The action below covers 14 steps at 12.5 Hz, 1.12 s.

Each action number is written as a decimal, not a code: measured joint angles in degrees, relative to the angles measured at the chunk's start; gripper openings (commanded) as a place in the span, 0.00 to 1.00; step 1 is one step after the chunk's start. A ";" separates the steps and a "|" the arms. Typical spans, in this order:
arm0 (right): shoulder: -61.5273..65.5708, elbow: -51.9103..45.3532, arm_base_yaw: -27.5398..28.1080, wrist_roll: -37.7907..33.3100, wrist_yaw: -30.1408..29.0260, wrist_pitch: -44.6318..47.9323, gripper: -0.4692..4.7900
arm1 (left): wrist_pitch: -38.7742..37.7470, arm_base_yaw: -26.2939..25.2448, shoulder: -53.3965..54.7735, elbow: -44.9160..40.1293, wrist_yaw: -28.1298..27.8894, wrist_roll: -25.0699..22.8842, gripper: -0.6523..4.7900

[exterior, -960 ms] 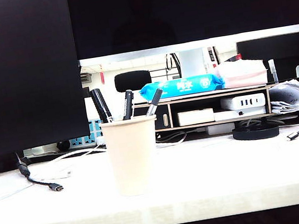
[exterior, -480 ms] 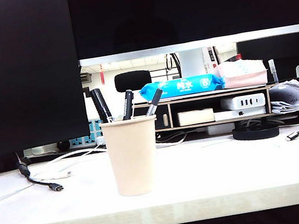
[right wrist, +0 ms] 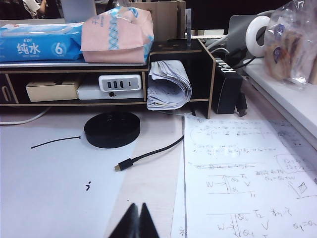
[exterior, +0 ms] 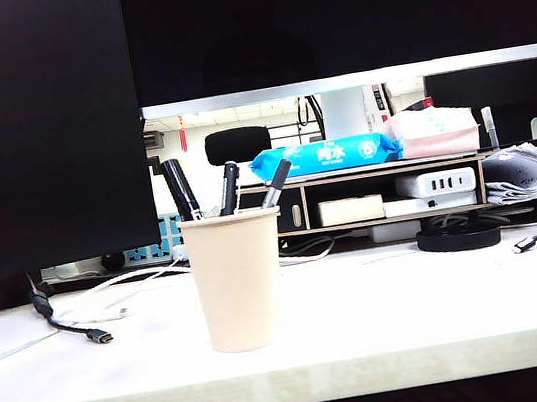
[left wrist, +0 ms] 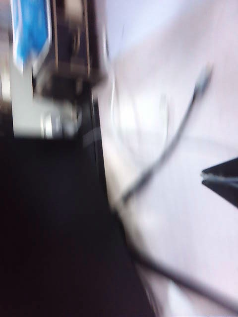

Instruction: Pick up the marker from the paper cup and put it on the table.

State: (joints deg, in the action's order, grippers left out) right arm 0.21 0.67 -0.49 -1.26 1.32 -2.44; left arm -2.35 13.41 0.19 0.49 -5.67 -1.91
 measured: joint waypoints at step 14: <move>-0.02 0.00 0.00 0.00 -0.02 -0.02 0.11 | -0.02 29.46 0.00 0.00 -0.50 0.02 0.11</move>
State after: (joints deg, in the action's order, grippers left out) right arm 0.19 0.67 -0.49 -1.26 1.30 -2.46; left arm -2.37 42.87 0.19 0.49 -6.17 -1.89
